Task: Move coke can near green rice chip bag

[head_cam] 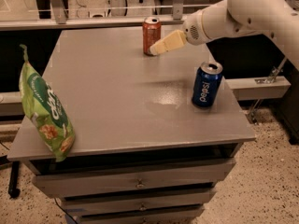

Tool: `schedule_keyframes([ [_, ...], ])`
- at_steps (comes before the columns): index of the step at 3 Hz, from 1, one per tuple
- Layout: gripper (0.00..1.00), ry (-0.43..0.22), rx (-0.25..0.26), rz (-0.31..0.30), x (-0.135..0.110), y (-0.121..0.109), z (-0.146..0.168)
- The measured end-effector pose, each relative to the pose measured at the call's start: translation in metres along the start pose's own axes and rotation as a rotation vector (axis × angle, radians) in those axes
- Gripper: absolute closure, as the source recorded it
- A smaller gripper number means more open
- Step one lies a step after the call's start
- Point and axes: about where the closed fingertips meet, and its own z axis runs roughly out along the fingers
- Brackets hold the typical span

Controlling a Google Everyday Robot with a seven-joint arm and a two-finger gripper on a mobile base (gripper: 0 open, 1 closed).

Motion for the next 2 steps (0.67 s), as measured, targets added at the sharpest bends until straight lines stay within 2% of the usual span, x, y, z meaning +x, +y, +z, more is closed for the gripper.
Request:
schedule_keyframes([
  [2, 0.00, -0.018, 0.014, 0.003, 0.0009, 0.0023, -0.0001],
])
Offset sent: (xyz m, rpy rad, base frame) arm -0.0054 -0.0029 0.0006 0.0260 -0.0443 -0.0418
